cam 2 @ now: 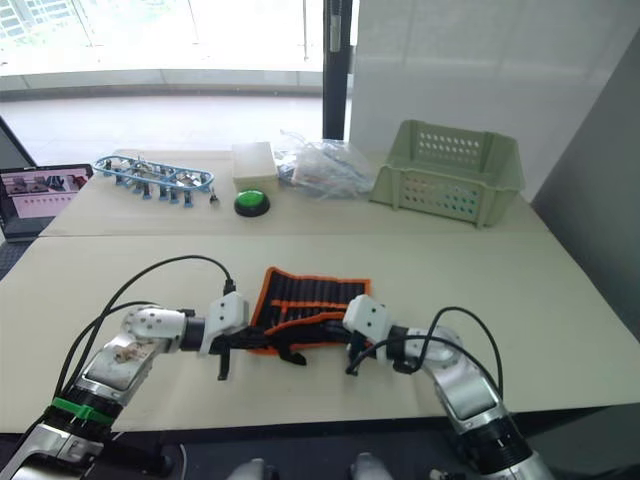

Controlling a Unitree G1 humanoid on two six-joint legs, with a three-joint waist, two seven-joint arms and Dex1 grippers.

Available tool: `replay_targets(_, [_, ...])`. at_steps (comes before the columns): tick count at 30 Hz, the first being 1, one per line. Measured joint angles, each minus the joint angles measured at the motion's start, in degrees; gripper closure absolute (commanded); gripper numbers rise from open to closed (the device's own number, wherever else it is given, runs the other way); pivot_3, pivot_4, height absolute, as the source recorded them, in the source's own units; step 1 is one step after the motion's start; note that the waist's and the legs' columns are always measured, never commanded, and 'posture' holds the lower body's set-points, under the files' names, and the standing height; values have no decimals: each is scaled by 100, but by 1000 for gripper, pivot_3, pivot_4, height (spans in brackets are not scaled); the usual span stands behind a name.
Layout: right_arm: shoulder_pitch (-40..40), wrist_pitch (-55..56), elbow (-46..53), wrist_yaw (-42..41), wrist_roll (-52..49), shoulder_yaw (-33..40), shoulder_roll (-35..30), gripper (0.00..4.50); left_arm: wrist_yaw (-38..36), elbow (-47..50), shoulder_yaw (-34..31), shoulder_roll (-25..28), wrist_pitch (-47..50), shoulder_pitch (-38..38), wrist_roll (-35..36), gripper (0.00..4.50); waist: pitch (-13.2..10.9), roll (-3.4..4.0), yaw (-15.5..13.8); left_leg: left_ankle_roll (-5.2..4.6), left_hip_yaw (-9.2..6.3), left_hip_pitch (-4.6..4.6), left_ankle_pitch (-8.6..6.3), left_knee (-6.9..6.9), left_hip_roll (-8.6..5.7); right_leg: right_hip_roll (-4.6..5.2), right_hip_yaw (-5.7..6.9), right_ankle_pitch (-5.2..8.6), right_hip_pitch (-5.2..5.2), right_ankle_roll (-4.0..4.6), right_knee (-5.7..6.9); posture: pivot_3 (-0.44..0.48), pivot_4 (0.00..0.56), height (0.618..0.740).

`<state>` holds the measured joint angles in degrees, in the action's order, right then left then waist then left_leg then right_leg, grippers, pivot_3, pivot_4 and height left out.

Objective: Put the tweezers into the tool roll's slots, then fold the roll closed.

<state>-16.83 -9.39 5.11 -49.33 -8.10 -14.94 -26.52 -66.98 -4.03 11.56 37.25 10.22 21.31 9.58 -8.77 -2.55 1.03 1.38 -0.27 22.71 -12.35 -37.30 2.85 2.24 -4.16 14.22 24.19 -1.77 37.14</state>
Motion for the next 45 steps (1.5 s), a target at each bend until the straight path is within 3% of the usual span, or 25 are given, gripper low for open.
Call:
replay_targets(5, [-27,-93,-224,93,-3,61,106,4500,-59,268,-428,162,87,-89,377,1635,0,1,-2,0,0,3,0,0,0,1,0,0,1,0,0,0,150,725])
replay_targets(9, [-46,-140,-386,209,5,76,195,4500,-53,860,-1033,271,520,-447,1075,286,-1,2,21,0,0,5,0,2,3,1,0,0,5,0,0,0,150,725])
replay_targets(10, [-46,-162,-406,222,5,81,214,4500,-37,955,-1154,315,593,-541,1169,14,-1,3,24,0,0,4,0,4,3,1,0,0,6,0,-1,0,150,725])
replay_targets(11, [-43,-199,-424,249,13,84,237,4500,12,1076,-1312,322,718,-675,1332,14,-2,3,23,0,-1,2,0,4,3,1,0,0,5,0,0,0,150,725])
replay_targets(14, [-33,-247,-468,345,60,81,246,4500,162,1330,-1508,191,980,-955,1691,663,-2,3,13,0,0,3,0,2,2,3,0,0,2,0,-2,0,150,725])
replay_targets(19, [56,-256,-467,462,66,82,303,4500,629,1598,-1473,-367,1116,-1297,1871,2321,-2,3,-19,0,0,1,0,0,1,4,0,0,-1,0,-2,0,150,725])
replay_targets(24, [133,-315,-436,596,55,93,426,4500,1274,1751,-1222,-909,1059,-1331,1723,4026,-1,5,-9,0,-1,-3,0,0,1,3,-1,-1,-4,0,0,0,150,725])
replay_targets(26, [185,-317,-409,627,52,127,430,4500,1646,1740,-980,-1358,857,-1379,1469,4464,1,8,-14,1,0,-3,0,0,-3,5,-3,-3,-8,-1,-3,0,150,725])
replay_targets(29, [214,-338,-333,686,50,131,453,4500,2011,1553,-647,-1742,713,-1497,1190,4464,1,7,-13,0,0,-2,0,0,-2,4,-3,-6,-4,-1,-3,0,150,725])
replay_targets(36, [298,-361,-157,748,56,149,457,4500,2805,932,-486,-1995,340,-1503,471,4464,2,9,-4,0,-1,-7,0,0,-2,1,-4,-6,-9,-1,-3,0,150,725])
replay_targets(45, [407,-533,546,1263,167,-69,1035,4500,2859,942,-487,-2016,224,-1596,408,4464,8,19,8,1,-1,-19,0,1,0,0,-4,-7,-14,-2,-1,0,150,725])
